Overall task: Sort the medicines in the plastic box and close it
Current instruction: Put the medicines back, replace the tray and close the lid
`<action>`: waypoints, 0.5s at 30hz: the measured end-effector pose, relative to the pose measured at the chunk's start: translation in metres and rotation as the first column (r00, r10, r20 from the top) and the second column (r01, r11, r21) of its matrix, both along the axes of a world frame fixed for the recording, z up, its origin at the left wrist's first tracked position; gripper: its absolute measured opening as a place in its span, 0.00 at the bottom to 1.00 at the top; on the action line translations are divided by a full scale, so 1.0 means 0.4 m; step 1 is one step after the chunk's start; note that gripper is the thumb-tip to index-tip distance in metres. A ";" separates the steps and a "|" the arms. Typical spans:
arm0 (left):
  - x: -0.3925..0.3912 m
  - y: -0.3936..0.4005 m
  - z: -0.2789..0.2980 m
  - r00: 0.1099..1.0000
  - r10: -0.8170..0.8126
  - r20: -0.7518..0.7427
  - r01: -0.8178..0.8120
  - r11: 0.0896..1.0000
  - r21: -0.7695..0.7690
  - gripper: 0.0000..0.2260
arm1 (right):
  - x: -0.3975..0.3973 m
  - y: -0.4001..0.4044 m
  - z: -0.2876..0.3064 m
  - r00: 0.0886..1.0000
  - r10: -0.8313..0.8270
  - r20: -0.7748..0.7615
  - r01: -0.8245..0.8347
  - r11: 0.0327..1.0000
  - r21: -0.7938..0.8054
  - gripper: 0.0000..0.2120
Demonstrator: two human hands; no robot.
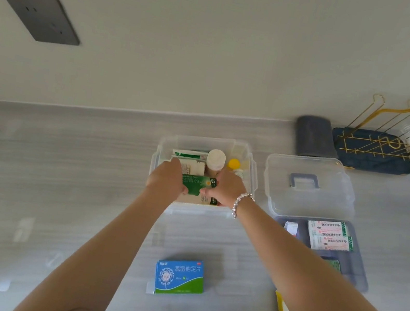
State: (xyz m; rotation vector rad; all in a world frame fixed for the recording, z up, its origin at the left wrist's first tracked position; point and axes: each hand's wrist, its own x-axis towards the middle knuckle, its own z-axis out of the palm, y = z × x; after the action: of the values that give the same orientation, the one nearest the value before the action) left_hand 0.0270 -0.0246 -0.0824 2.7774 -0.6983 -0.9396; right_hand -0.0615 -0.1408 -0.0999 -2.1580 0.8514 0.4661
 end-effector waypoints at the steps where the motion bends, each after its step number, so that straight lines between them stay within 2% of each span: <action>1: -0.003 -0.003 -0.002 1.000 -0.014 0.028 0.013 1.000 0.028 0.25 | 0.000 0.005 -0.006 1.000 -0.003 0.005 0.003 1.000 -0.012 0.14; 2: -0.006 -0.004 -0.005 0.999 -0.025 0.046 0.023 0.998 0.050 0.23 | 0.002 0.011 -0.012 1.000 -0.001 0.012 0.001 1.000 -0.019 0.14; 5: -0.012 -0.005 -0.007 0.997 -0.023 0.074 0.018 0.998 0.066 0.20 | 0.007 0.020 -0.022 1.000 -0.026 0.002 0.026 0.999 -0.031 0.24; 8: -0.012 0.001 -0.013 0.998 0.031 0.061 -0.030 0.999 -0.024 0.18 | 0.007 0.006 -0.024 0.997 -0.078 -0.006 0.078 0.997 -0.018 0.18; 12: -0.017 0.015 -0.013 0.999 0.036 0.021 -0.034 0.995 -0.092 0.19 | 0.003 -0.008 -0.031 0.962 -0.270 0.027 0.263 0.953 0.151 0.16; 15: -0.029 0.022 -0.015 0.999 0.050 0.014 -0.048 0.991 -0.123 0.17 | 0.004 -0.008 -0.037 0.966 -0.254 0.049 0.246 0.960 0.134 0.12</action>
State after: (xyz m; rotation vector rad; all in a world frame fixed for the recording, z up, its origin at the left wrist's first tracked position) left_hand 0.0155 -0.0160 -0.0883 2.6851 -0.6637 -0.8353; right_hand -0.0600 -0.1440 -0.1148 -1.9070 1.0145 0.3100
